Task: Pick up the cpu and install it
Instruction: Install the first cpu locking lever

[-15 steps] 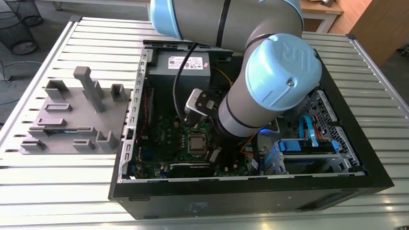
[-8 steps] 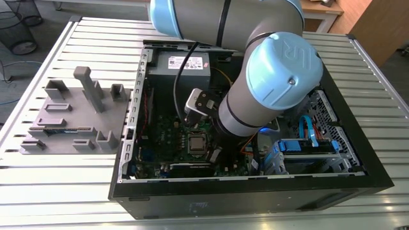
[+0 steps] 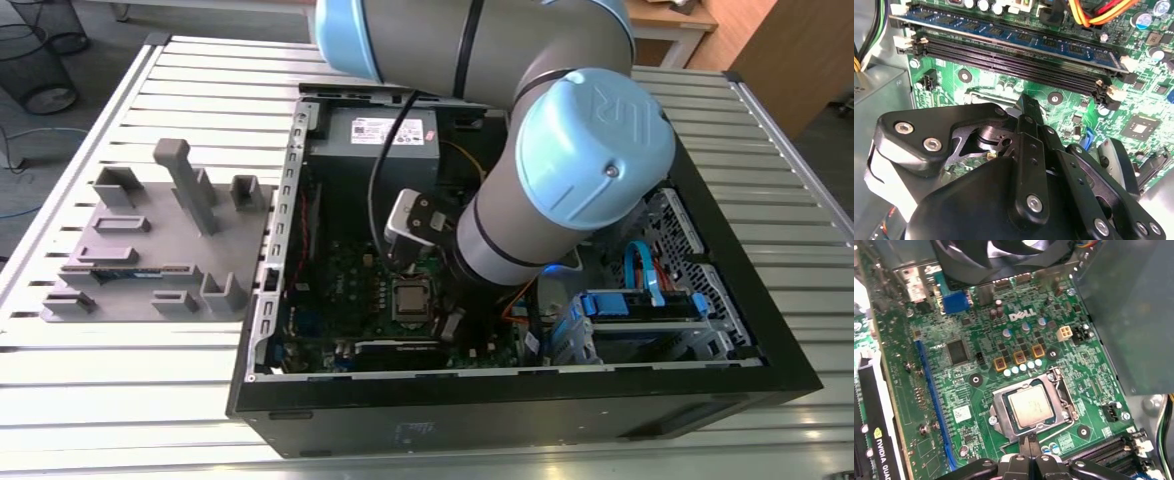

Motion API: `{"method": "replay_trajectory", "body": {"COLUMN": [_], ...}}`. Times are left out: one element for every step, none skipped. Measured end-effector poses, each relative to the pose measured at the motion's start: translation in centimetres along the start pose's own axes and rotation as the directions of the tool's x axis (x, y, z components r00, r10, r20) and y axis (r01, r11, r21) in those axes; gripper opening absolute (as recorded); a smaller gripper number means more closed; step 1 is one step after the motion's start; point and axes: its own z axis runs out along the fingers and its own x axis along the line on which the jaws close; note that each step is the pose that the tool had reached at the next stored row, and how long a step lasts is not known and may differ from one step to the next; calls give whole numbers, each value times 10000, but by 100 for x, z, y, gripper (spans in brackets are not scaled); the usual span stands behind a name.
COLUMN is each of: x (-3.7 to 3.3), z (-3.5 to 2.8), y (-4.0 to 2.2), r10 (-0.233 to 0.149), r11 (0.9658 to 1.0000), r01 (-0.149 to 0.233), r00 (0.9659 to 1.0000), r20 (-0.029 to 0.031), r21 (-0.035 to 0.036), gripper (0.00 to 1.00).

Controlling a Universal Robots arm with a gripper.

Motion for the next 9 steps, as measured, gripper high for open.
{"method": "replay_trajectory", "body": {"x": [0,0,0,1,1,0,-1,-2,-3], "z": [3,5,7,8,10,13,16,19,21], "y": [-1,-2,-3,-5,-5,-9,-13,-17,-22], "r10": [-89,-173,-249,-308,-354,-405,-454,-500,-543], "r11": [10000,9998,9997,9995,9994,9992,9990,9987,9985], "r01": [89,173,249,308,354,405,454,499,542], "r00": [10000,9998,9997,9995,9993,9991,9989,9987,9985], "r20": [-20,-37,-52,-64,-72,-81,-89,-99,-109], "r21": [-11,-21,-31,-40,-45,-52,-59,-64,-70], "gripper": [11,11,11,11,11,11,11,11,11]}}
